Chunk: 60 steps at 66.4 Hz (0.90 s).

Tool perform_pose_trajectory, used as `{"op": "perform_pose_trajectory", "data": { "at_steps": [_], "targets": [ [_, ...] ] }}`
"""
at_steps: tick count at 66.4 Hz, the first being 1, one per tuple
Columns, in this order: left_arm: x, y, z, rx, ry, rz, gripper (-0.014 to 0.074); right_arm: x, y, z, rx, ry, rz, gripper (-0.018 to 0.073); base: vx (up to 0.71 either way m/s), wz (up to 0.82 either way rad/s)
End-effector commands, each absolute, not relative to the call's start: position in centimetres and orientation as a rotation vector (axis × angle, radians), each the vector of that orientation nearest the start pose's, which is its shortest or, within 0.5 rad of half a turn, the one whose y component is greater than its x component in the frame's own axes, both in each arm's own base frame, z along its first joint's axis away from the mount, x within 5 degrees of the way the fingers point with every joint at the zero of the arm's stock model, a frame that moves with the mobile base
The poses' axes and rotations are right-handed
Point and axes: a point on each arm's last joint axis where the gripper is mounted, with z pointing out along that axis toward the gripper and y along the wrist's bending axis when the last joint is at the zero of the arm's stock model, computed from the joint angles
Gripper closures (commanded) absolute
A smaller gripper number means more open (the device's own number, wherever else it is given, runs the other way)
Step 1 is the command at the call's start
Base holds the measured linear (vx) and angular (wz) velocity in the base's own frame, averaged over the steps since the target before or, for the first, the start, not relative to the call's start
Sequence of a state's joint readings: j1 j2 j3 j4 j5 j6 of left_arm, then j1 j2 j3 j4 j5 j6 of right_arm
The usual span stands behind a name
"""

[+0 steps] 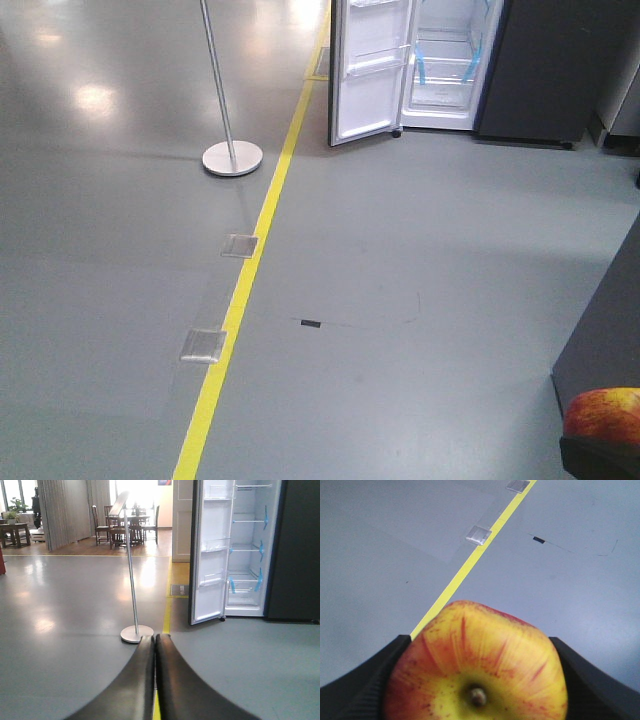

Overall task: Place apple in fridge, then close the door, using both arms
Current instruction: 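Drive toward the open white refrigerator carrying the apple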

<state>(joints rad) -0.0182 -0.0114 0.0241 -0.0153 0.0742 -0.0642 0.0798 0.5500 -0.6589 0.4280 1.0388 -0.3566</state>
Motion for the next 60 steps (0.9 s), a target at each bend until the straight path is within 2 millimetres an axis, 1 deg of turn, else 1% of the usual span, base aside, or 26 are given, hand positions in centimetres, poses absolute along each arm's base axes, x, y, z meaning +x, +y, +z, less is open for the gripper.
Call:
{"op": "perform_pose_trajectory", "data": {
  "at_steps": [1,60],
  "targets": [
    [5.42,-0.1,21.23,-0.049,1.464,-0.085,0.0603,8.11,4.01,32.39,-0.399,2.229,0.418,0.044,0.35,-0.09],
    [5.42,-0.1,21.23,-0.049,1.464,-0.085,0.0603,8.1,4.01,32.39,-0.401,2.23,0.418,0.044,0.35,-0.1]
  ]
}}
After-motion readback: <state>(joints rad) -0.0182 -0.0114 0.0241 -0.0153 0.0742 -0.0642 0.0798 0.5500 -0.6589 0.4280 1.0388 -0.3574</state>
